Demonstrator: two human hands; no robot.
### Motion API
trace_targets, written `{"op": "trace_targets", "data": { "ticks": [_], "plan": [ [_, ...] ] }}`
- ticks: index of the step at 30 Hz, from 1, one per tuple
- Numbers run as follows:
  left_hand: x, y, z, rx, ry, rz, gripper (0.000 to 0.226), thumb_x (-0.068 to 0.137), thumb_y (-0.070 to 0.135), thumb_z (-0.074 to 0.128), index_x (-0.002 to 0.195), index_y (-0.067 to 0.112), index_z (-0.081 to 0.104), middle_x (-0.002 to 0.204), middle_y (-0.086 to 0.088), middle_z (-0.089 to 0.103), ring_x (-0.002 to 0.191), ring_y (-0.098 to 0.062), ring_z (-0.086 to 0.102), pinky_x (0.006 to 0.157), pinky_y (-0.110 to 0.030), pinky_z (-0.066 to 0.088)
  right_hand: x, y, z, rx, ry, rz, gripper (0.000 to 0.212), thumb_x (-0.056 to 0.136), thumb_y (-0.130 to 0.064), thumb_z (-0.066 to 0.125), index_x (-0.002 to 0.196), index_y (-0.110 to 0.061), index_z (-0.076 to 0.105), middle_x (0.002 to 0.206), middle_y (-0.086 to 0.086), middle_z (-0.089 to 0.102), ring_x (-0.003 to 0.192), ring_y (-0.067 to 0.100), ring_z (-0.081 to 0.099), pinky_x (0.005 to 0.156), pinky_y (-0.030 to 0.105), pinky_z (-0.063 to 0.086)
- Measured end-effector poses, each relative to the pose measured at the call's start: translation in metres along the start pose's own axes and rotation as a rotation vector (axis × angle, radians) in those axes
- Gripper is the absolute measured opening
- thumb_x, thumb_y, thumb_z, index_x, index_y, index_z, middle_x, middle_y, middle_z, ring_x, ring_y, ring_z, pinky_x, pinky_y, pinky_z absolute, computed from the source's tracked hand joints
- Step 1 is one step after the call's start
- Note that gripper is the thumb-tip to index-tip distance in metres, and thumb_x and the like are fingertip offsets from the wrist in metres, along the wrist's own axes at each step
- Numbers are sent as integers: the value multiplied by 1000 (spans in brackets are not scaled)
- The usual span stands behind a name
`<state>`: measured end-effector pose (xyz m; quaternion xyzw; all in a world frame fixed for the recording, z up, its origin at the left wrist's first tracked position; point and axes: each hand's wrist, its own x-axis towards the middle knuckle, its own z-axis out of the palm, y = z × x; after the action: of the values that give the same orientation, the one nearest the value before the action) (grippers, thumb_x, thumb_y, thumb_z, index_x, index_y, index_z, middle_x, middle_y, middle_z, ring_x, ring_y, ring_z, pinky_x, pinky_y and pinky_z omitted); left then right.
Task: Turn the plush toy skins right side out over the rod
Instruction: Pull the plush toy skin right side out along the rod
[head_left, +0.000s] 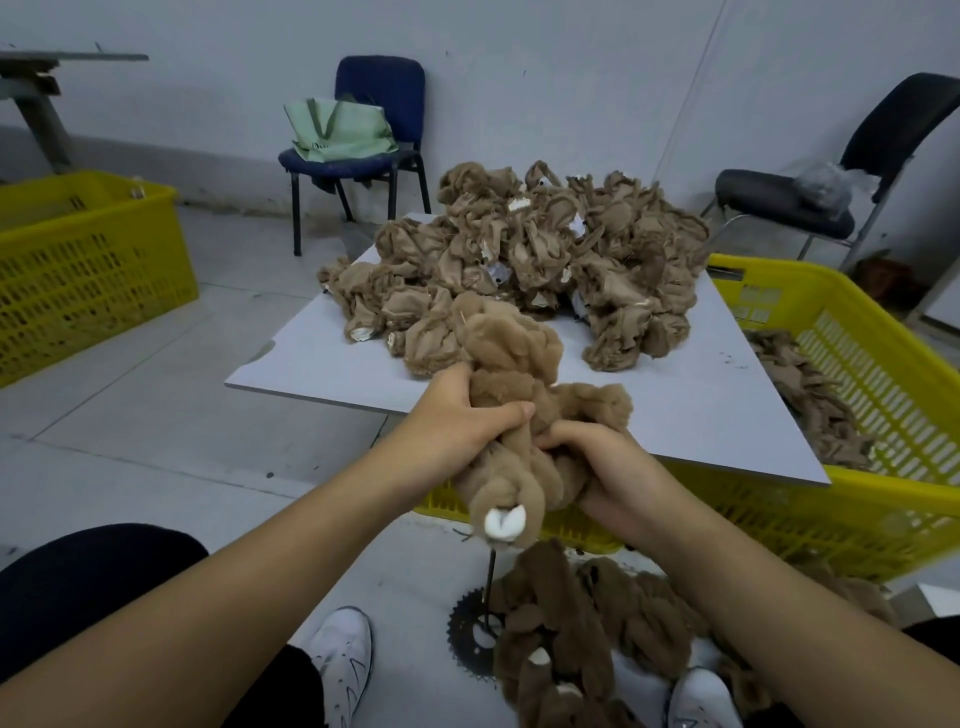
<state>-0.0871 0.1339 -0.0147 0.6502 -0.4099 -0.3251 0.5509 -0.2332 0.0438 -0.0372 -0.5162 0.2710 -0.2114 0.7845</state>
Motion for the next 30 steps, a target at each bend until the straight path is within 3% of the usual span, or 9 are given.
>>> {"op": "trace_targets", "data": {
  "ticks": [6, 9, 14, 17, 19, 22, 24, 27, 30],
  "plan": [
    [0, 0, 8, 227, -5, 133, 32, 86, 13, 75, 115, 13, 61, 108, -3, 70, 101, -12, 67, 91, -38, 56, -11, 30, 21, -272, 300, -21, 26, 105, -25, 44, 102, -17, 68, 84, 2, 75, 78, 10, 72, 59, 18, 53],
    [1, -2, 9, 241, 14, 138, 29, 85, 18, 77, 110, 12, 64, 104, -3, 70, 97, -12, 67, 90, -42, 56, -25, 52, 33, -435, 263, 26, 49, 107, -43, 30, 111, -18, 72, 101, 3, 75, 96, 14, 70, 79, 24, 55],
    [2, -4, 6, 167, 44, 197, 26, 83, 25, 81, 103, 14, 70, 97, 2, 73, 91, -6, 69, 80, -24, 57, -30, 44, 35, -187, 416, -87, 18, 100, -18, 55, 114, -12, 65, 101, 7, 74, 98, 24, 70, 79, 37, 59],
    [2, -3, 4, 37, 6, 173, 16, 90, 24, 74, 102, 14, 74, 96, 0, 76, 92, -9, 72, 78, -23, 57, -22, 13, 16, -39, 643, -258, 41, 97, -13, 54, 137, -18, 46, 125, 5, 59, 112, 22, 61, 92, 41, 54],
    [0, -2, 2, -11, -55, 155, 17, 94, 24, 69, 106, 12, 74, 100, -1, 76, 97, -14, 72, 84, -30, 59, -19, -3, 7, -199, 703, -445, 47, 100, -22, 53, 144, -26, 37, 135, -3, 49, 117, 10, 52, 94, 30, 47],
    [-3, 0, 0, -100, -201, 137, 22, 100, 21, 61, 116, 11, 71, 108, -6, 75, 106, -21, 71, 91, -36, 58, -12, -9, 2, -571, 538, -641, 50, 93, -45, 62, 138, -37, 42, 131, -21, 52, 119, -6, 50, 93, 14, 44],
    [-4, 2, -2, -165, -268, 112, 25, 103, 19, 55, 122, 10, 69, 115, -8, 74, 111, -23, 69, 93, -35, 57, -8, -8, 7, -488, 302, -578, 44, 89, -48, 69, 127, -45, 47, 117, -34, 58, 108, -14, 56, 82, 9, 50],
    [-3, 4, -5, -202, -279, 120, 27, 104, 17, 52, 124, 9, 68, 118, -8, 73, 115, -22, 68, 93, -32, 56, -1, -2, 13, -396, 170, -504, 50, 86, -49, 70, 130, -37, 49, 121, -18, 62, 111, -2, 62, 89, 26, 57],
    [-1, 2, -3, -208, -189, 157, 23, 103, 14, 55, 119, 9, 71, 114, -6, 75, 111, -19, 69, 89, -27, 57, 5, -1, 17, -300, 144, -535, 40, 92, -39, 66, 128, -29, 52, 115, -15, 65, 111, 4, 64, 89, 26, 56]
  ]
}}
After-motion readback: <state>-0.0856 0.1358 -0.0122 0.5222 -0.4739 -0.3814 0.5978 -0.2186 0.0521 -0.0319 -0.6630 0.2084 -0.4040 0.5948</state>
